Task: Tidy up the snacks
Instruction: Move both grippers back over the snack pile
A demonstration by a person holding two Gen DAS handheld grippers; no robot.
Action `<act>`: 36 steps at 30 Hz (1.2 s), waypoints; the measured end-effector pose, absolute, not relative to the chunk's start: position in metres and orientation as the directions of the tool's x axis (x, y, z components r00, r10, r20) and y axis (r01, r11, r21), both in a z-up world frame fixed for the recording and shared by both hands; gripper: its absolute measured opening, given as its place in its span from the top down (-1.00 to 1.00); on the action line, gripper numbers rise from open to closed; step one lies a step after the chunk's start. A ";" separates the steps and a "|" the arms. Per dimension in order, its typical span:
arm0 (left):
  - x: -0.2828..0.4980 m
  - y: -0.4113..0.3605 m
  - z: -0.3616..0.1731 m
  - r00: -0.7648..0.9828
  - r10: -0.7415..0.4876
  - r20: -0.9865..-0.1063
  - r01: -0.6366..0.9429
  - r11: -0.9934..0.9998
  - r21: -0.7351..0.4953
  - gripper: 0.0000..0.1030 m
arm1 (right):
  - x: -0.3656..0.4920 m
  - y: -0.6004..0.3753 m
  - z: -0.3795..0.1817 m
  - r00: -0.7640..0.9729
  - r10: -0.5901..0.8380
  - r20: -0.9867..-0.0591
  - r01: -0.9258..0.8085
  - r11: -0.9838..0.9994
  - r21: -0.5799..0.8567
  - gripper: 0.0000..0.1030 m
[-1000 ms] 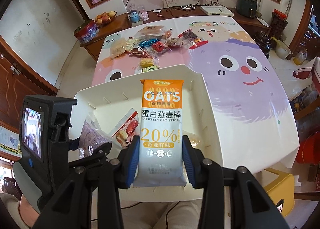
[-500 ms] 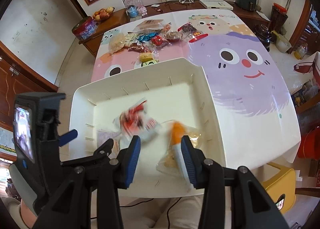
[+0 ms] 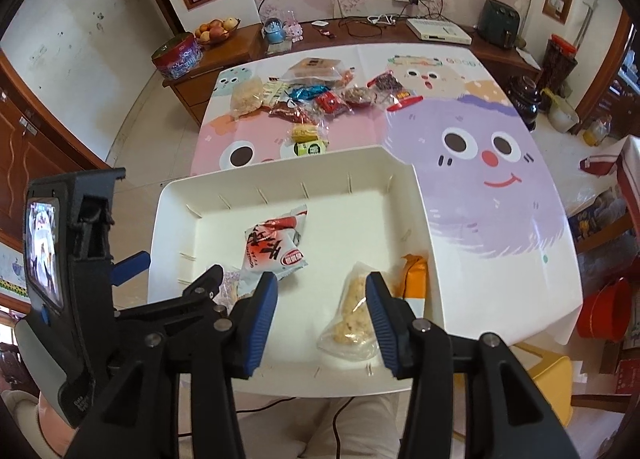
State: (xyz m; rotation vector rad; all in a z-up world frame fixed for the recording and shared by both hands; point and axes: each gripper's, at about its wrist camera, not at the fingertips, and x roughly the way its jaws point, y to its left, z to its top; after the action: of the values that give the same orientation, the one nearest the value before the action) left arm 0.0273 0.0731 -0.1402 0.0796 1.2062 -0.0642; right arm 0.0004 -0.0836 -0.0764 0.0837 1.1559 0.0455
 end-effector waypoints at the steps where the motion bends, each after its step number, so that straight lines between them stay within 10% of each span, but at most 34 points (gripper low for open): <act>1: 0.028 0.074 -0.137 0.366 -0.013 -0.931 0.093 0.995 0.023 -0.62 | 0.001 -0.082 -0.074 0.407 0.070 -0.911 0.005 0.997 0.079 0.10; 36: 0.239 0.123 -0.057 0.499 0.027 -0.866 -0.007 1.000 0.027 -0.63 | 0.194 -0.131 0.013 0.502 0.119 -0.857 -0.034 0.992 0.118 0.10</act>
State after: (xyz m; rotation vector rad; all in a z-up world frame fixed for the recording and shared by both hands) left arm 0.2394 0.1234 -0.0571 0.0210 1.0482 0.0204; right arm 0.1939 -0.1307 0.0128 0.0893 1.0412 0.0929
